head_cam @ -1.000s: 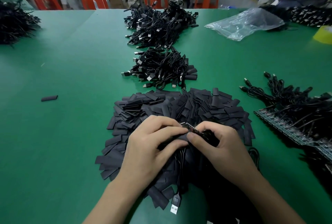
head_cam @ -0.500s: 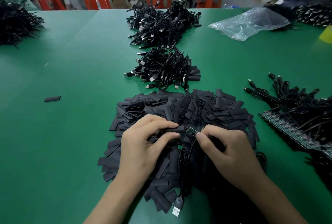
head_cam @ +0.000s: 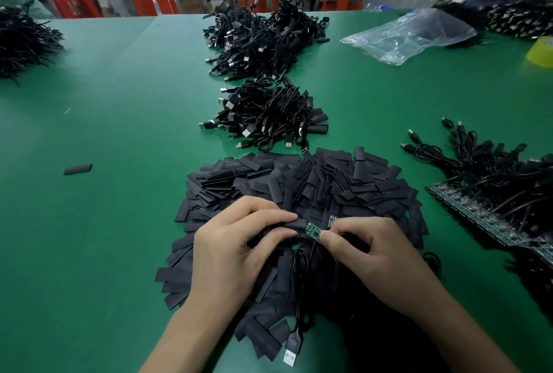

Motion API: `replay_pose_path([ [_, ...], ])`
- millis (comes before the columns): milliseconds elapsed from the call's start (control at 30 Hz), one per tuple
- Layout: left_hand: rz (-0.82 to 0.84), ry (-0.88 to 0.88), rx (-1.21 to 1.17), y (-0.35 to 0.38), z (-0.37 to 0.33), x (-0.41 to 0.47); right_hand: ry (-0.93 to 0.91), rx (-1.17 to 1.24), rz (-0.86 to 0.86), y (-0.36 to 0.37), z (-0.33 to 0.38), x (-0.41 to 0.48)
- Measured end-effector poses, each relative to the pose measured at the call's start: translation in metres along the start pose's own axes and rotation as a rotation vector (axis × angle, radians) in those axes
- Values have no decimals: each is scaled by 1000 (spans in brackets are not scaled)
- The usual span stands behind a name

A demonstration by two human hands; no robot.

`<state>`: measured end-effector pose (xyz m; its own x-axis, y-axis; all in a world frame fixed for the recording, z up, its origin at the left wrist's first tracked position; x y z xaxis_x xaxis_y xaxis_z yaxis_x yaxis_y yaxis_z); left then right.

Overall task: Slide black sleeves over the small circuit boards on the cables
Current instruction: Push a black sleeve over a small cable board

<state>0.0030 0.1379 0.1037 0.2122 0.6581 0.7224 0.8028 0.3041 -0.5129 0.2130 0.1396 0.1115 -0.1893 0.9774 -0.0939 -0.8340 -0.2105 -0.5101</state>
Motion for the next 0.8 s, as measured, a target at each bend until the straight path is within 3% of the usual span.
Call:
replay_pose_path([
  [200, 121, 115, 5, -7, 6, 2, 14, -56, 36, 1, -3, 0],
  [800, 220, 150, -8, -7, 2, 3, -42, -134, 38, 1, 1, -2],
])
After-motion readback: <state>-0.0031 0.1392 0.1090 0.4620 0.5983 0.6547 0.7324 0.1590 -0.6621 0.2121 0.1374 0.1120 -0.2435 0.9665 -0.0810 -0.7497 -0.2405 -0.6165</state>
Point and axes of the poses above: each hand's wrist, its own x-axis towards the middle knuckle, its own y-axis out of the palm, z = x × y, the point moved 2 cm from there along x, towards the middle knuckle, and after that the axes turned 13 degrees about y, right-handed, at the moved point
